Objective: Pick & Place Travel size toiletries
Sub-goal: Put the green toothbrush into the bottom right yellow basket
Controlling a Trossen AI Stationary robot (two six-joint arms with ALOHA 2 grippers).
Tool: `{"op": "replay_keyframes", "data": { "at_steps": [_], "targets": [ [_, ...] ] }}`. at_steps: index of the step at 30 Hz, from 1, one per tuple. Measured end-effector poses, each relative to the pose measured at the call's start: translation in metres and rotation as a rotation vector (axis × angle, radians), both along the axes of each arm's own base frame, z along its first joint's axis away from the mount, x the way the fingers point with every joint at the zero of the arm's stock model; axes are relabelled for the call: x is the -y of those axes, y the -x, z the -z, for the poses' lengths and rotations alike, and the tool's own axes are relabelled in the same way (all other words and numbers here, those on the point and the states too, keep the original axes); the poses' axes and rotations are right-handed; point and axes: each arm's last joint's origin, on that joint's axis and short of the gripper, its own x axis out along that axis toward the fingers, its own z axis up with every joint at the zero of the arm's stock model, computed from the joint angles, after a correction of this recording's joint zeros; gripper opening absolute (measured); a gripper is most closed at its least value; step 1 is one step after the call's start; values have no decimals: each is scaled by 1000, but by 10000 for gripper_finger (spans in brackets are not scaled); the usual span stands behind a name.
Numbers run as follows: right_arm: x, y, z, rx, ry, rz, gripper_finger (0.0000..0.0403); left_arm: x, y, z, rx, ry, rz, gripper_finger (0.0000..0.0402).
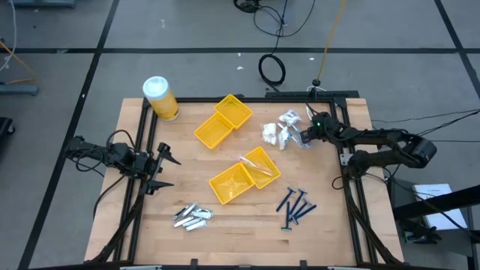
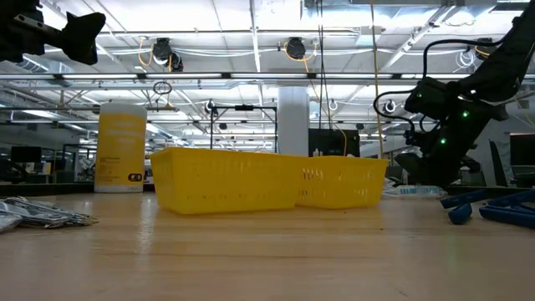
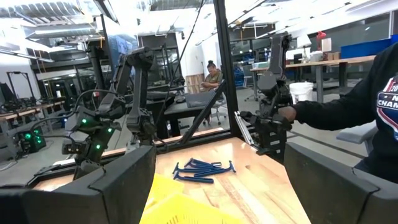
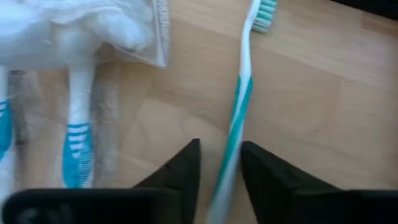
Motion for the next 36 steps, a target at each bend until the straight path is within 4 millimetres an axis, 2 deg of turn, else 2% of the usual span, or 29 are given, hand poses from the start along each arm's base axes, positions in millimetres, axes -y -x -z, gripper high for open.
{"op": "replay_keyframes", "data": {
  "at_steps": [3,5,13,19,23,27,31,36],
  "targets": [
    [0,0,0,-6,-5,-8,35,0,0,0,0,0,0,349],
    [0,0,0,-10,-4,-13,16,0,0,0,0,0,0,349],
    [-1,1,-5,-3,27,-26,15,0,0,0,0,0,0,349],
    [-8,-1,-35,144,173,-49,15,0,0,0,0,0,0,349],
    [-28,-11,-58,333,226,-150,15,0,0,0,0,0,0,349],
    [-62,-32,-75,558,212,-341,15,0,0,0,0,0,0,349],
    [-100,-51,-84,699,212,-478,15,0,0,0,0,0,0,349],
    [-134,-68,-83,744,232,-541,15,0,0,0,0,0,0,349]
  ]
}}
